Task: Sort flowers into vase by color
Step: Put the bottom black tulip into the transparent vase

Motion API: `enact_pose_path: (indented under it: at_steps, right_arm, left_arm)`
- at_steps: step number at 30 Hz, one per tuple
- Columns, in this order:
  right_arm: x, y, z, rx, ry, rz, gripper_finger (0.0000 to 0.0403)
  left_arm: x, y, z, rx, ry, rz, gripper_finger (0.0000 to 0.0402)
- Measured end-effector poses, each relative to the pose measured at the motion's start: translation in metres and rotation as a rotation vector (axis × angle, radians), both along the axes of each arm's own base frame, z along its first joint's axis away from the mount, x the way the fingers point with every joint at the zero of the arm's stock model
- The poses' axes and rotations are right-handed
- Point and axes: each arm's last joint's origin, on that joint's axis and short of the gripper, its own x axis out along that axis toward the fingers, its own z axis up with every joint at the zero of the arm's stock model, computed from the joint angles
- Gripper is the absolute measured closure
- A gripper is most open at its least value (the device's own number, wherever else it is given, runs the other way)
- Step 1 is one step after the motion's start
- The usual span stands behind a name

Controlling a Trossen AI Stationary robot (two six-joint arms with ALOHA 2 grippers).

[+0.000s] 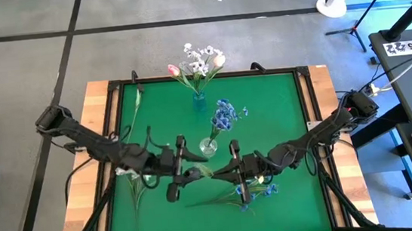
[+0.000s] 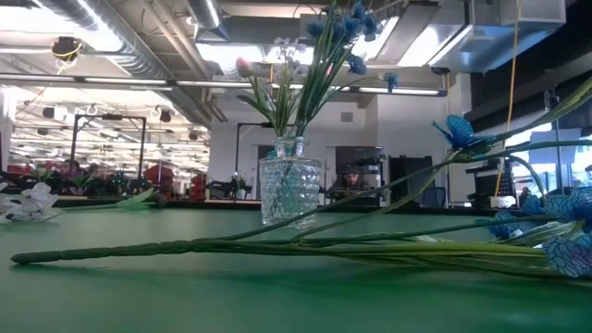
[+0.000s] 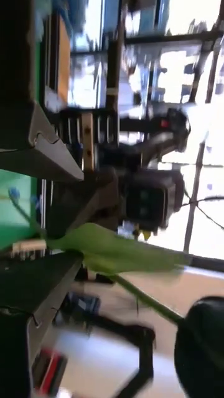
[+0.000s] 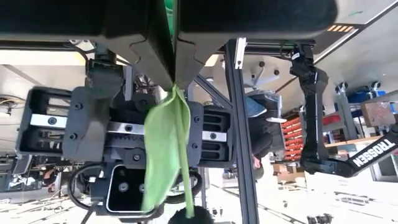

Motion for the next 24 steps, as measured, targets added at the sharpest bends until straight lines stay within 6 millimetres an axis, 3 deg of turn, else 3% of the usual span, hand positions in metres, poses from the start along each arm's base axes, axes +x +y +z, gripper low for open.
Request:
enact_pose_path:
  at_steps: [9,24]
  right_arm:
    - [0.000,0.000,0.000,0.000,0.005,-0.012,0.0398]
    - [0.001,-0.001,-0.002,0.001,0.020,-0.013,0.0398]
  left_arm:
    - [-0.001,-0.005,-0.013,0.018,0.123,-0.031,0.0207]
    - [-0.001,-0.004,0.000,-0.004,0.001,-0.052,0.0207]
